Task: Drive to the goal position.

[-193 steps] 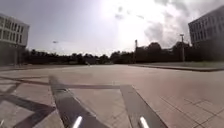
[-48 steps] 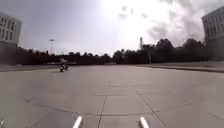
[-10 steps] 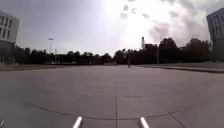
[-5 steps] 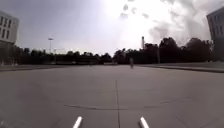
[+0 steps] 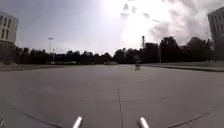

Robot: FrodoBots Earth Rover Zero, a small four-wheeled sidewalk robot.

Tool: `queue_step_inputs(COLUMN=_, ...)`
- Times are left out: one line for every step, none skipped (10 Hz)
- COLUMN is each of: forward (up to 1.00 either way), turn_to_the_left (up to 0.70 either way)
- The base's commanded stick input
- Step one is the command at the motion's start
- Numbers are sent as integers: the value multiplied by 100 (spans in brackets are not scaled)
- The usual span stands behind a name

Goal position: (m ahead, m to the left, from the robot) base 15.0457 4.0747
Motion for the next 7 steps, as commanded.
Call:
queue_step_inputs(forward=99, turn_to_the_left=2)
queue_step_inputs(forward=99, turn_to_the_left=2)
queue_step_inputs(forward=99, turn_to_the_left=5)
queue_step_inputs(forward=99, turn_to_the_left=36)
queue_step_inputs(forward=99, turn_to_the_left=2)
queue_step_inputs(forward=99, turn_to_the_left=2)
queue_step_inputs(forward=99, turn_to_the_left=2)
